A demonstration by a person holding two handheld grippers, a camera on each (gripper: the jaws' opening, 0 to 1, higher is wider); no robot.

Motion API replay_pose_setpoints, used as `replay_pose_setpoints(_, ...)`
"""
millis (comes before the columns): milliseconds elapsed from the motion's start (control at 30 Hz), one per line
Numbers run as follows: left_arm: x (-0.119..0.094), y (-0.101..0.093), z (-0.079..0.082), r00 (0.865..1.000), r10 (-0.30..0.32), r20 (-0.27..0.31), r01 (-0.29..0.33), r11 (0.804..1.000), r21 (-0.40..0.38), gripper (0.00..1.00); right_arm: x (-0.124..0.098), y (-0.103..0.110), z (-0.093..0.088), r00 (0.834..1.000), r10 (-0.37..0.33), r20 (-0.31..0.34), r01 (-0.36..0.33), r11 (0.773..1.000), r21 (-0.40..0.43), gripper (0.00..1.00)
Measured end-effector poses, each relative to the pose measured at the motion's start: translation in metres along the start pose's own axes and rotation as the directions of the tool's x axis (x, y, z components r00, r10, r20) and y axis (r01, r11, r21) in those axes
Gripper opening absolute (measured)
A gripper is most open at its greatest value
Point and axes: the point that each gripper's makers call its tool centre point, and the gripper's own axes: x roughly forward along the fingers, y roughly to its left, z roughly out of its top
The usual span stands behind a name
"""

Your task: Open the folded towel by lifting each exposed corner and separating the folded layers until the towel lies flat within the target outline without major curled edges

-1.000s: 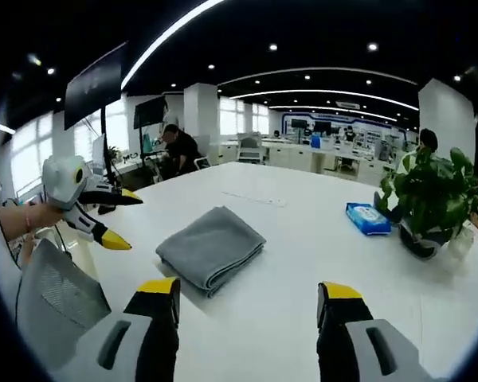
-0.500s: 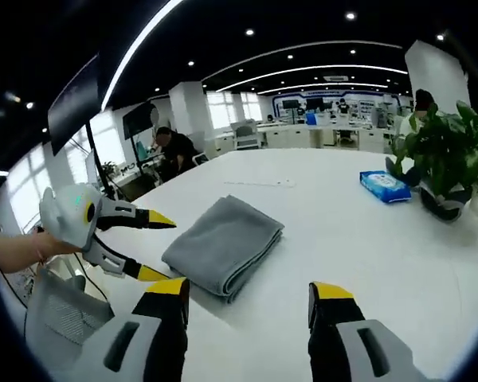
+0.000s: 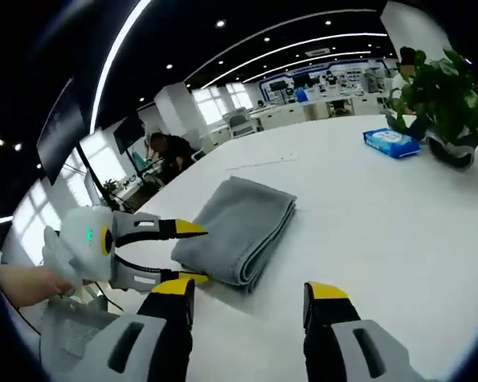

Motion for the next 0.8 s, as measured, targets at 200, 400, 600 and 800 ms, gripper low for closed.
replay_pose_setpoints(200, 0.004, -0.009, 0.002, 1.0, -0.018, 0.001, 0.018, 1.0, 0.021, 0.18, 0.001, 0.0, -0.007, 1.0, 0.019, 0.008, -0.02, 0.993, 0.12, 0.51)
replay_pose_setpoints(400, 0.0, -0.006, 0.006, 1.0, -0.006, 0.008, 0.007, 1.0, -0.028, 0.07, -0.001, -0.001, -0.005, 0.996, 0.059, 0.064, -0.076, 0.945, 0.317, 0.49)
replay_pose_setpoints(600, -0.01, -0.004, 0.013, 0.998, -0.038, 0.041, 0.045, 0.982, -0.183, 0.06, -0.007, 0.001, 0.007, 0.983, 0.101, 0.153, -0.165, 0.854, 0.494, 0.46)
replay_pose_setpoints(800, -0.024, -0.008, 0.021, 0.994, -0.07, 0.087, 0.096, 0.934, -0.343, 0.06, -0.009, 0.017, 0.007, 0.957, 0.219, 0.192, -0.29, 0.689, 0.665, 0.47)
